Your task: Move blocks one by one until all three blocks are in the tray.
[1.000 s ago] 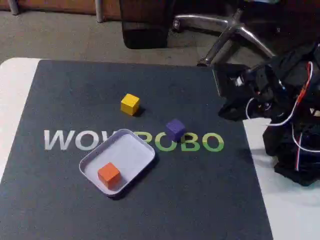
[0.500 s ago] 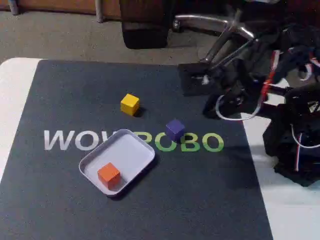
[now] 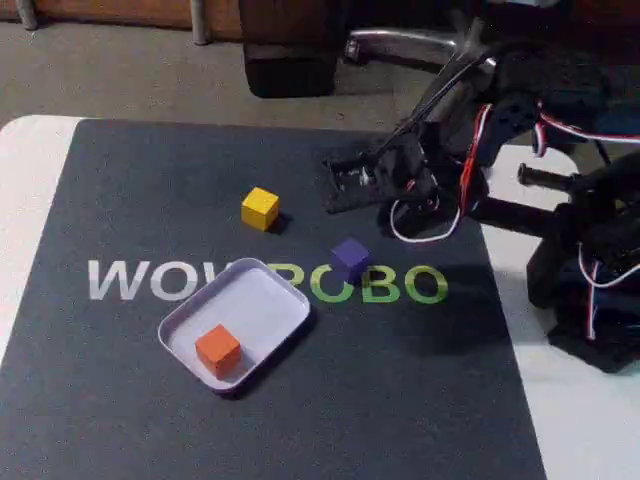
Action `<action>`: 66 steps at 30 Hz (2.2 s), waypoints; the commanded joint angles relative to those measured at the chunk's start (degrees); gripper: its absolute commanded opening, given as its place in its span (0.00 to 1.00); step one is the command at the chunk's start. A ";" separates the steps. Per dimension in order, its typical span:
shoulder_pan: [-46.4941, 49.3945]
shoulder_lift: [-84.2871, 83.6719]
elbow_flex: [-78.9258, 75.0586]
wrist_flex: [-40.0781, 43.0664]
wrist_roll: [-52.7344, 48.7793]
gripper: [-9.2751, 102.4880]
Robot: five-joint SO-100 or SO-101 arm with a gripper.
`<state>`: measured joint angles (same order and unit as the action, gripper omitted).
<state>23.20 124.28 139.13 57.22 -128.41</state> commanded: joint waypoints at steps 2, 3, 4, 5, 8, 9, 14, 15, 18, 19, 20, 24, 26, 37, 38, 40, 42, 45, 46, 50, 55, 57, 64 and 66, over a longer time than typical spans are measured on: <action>0.79 -2.55 -3.08 -2.72 -5.62 0.08; 0.79 -3.60 -3.78 -2.72 -6.42 0.08; 0.79 -4.39 -4.31 -2.72 -7.38 0.08; 0.62 -4.83 -4.66 -2.72 -8.09 0.08; -0.35 -6.59 -6.33 -2.90 -9.32 0.08; -0.79 -7.56 -7.12 -2.99 -9.40 0.08; -2.90 -13.54 -11.69 -3.69 -9.14 0.08; -2.99 -14.68 -12.22 -4.22 -9.58 0.08; -2.72 -16.79 -12.48 -6.50 -10.63 0.08; -2.20 -17.14 -12.66 -6.59 -11.07 0.08; -1.67 -17.31 -12.74 -6.59 -11.95 0.08; 0.97 -15.73 -10.55 -6.59 -16.61 0.11; 1.32 -14.94 -9.58 -6.59 -17.14 0.13; 3.08 -7.12 -2.11 -6.68 -24.26 0.21; 2.81 -7.21 -2.11 -6.68 -24.17 0.21; 2.37 -7.47 -2.02 -6.68 -24.26 0.22; 1.93 -7.65 -2.02 -6.68 -24.08 0.22; 1.67 -8.35 -2.20 -7.12 -23.64 0.24; 1.67 -8.96 -2.46 -7.38 -23.55 0.24; 1.93 -12.04 -2.64 -10.46 -23.29 0.25; 2.20 -15.73 -3.69 -12.92 -22.85 0.25; 2.20 -16.61 -4.22 -13.01 -22.85 0.25; 0.97 -19.60 -6.50 -13.01 -21.71 0.25; 0.62 -20.92 -7.56 -13.01 -20.92 0.25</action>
<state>24.43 103.89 134.65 44.74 -150.12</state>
